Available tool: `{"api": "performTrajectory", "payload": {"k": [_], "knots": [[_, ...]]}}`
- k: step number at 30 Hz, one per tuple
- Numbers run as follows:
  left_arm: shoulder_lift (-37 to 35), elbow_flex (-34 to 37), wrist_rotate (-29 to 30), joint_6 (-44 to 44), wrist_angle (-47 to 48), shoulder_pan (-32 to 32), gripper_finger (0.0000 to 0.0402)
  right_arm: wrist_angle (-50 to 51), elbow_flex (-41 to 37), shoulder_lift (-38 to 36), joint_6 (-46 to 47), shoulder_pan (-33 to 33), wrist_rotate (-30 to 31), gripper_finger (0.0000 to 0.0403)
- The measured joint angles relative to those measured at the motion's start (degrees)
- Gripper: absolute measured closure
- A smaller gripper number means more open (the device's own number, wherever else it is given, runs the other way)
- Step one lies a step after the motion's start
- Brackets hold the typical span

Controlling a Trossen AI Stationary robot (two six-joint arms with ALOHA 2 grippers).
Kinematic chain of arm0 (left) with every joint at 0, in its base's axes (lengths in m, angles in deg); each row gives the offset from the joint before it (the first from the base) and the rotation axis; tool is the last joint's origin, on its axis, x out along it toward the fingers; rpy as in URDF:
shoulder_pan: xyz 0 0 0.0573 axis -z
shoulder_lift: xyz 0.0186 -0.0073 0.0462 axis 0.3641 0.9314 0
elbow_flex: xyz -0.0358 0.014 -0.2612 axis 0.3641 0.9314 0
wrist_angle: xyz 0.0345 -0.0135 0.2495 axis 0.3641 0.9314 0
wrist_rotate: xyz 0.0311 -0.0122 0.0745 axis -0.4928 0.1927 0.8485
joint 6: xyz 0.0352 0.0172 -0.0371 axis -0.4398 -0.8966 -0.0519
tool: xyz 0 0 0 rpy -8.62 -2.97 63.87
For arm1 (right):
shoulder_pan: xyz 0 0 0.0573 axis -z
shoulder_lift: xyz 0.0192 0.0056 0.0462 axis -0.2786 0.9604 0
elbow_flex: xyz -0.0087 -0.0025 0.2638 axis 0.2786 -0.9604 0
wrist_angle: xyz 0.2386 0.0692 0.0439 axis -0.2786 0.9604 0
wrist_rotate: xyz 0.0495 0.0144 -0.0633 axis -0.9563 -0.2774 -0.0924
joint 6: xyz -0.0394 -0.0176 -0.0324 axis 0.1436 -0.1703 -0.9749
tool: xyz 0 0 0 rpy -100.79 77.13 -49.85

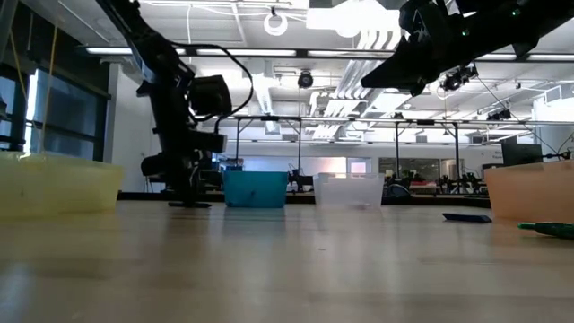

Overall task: Sort crayons/erasers/pens/pencils in bins
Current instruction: Put the blue crayon into the orange bin

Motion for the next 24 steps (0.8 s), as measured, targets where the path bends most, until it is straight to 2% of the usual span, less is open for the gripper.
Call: {"api": "performTrajectory", "payload": {"k": [8, 16, 24], "knots": [[-0.4, -0.9, -1.2, 2.8, 4.8, 3.4, 0.0372, 0.0, 0.0, 0.0, 0.0, 0.0, 0.0, 0.0403], [0.0, -4.1, -4.6, 6.9, 10.9, 9.3, 0.0376, 0.0, 0.0, 0.0, 0.2, 0.0, 0.0, 0.0403], [-0.1, -6.6, -7.4, 9.9, 10.5, 15.7, 0.0386, 0.1, 0.0, 0.0, 0.7, 0.0, 0.0, 0.0403]]}}
